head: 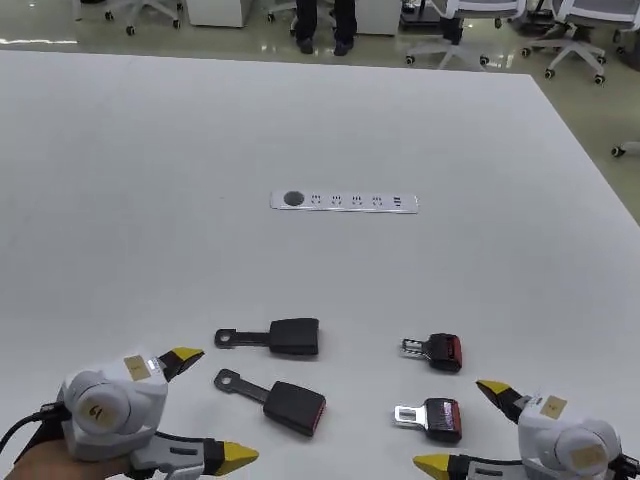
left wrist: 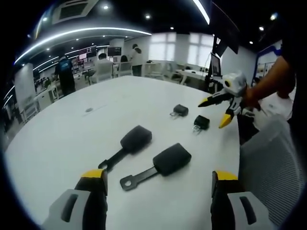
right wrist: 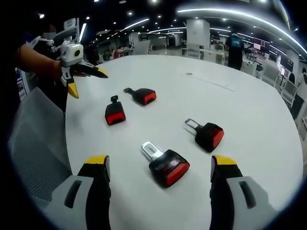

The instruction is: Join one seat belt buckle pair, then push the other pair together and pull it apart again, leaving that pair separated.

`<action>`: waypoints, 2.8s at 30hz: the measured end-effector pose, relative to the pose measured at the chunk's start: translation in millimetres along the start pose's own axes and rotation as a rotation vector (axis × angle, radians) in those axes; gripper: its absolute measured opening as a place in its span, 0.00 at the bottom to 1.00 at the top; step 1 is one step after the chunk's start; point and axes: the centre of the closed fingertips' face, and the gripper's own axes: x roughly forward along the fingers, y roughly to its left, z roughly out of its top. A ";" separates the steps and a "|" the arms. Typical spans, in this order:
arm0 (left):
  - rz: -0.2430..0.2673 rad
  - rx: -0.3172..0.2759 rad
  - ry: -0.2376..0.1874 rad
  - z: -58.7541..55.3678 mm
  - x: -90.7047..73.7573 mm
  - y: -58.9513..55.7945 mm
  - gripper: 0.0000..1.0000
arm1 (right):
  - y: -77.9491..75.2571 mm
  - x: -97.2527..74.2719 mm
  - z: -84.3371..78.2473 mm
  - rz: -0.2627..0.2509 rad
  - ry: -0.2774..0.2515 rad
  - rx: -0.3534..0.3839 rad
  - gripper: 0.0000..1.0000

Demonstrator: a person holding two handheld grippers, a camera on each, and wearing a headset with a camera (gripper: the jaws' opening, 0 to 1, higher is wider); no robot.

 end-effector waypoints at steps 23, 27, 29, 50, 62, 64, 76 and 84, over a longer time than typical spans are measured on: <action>-0.114 0.129 0.059 7.6 36.7 -12.8 0.85 | 0.2 16.9 -12.1 0.080 0.053 -0.033 0.81; -0.151 0.162 0.082 5.8 43.9 -20.0 0.83 | 0.5 18.8 -13.1 0.099 0.061 -0.041 0.81; -0.165 0.174 0.089 4.6 47.6 -21.9 0.81 | 2.3 19.7 -15.3 0.117 0.073 -0.057 0.81; -0.359 0.421 0.230 -19.7 92.5 -28.7 0.66 | -8.6 23.8 -35.1 0.229 0.181 -0.153 0.68; -0.416 0.475 0.268 -29.9 100.8 -21.9 0.54 | -9.6 24.2 -35.0 0.303 0.216 -0.249 0.53; -0.415 0.475 0.267 -28.8 100.2 -21.7 0.53 | -9.5 25.2 -34.7 0.318 0.219 -0.274 0.51; -0.339 0.404 0.258 -27.0 99.2 -21.6 0.38 | -11.7 22.9 -32.9 0.340 0.248 -0.290 0.36; -0.268 0.346 0.266 -25.3 98.1 -22.4 0.35 | -12.5 24.1 -33.6 0.335 0.266 -0.294 0.35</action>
